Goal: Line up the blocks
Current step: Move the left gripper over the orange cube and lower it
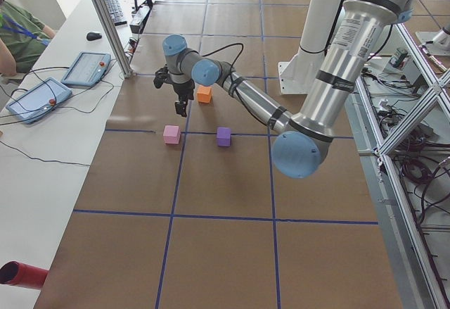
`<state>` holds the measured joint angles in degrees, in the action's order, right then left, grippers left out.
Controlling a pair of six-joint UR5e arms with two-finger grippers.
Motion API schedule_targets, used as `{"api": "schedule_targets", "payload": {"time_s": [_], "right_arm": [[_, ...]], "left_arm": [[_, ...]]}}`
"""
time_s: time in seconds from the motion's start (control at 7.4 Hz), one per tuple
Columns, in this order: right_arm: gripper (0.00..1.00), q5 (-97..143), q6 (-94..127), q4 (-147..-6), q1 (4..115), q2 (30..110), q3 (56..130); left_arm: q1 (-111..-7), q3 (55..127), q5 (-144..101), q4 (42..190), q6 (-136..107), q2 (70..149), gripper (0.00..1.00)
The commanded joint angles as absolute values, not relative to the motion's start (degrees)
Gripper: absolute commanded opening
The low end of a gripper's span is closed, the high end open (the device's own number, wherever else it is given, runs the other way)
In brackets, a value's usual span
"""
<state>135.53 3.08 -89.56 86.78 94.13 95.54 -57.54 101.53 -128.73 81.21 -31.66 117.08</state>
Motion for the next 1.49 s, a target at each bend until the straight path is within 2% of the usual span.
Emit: {"api": "schedule_targets", "payload": {"time_s": [0.0,0.41,0.95,1.35], "right_arm": [[1.0,135.53,3.08,-89.56,86.84,94.13,95.54],[1.0,135.53,3.08,-89.56,86.84,94.13,95.54],[1.0,135.53,3.08,-89.56,86.84,94.13,95.54],[1.0,135.53,3.08,-89.56,86.84,94.13,95.54]], "left_arm": [[-51.8,99.5,-127.01,82.6,-38.9,121.27,1.0],[-44.59,95.47,-121.12,86.28,-49.36,125.85,1.0],[-41.57,87.9,-116.28,95.6,-55.19,128.23,1.0],[-41.05,87.37,-116.19,95.89,-56.16,128.32,1.0]]}}
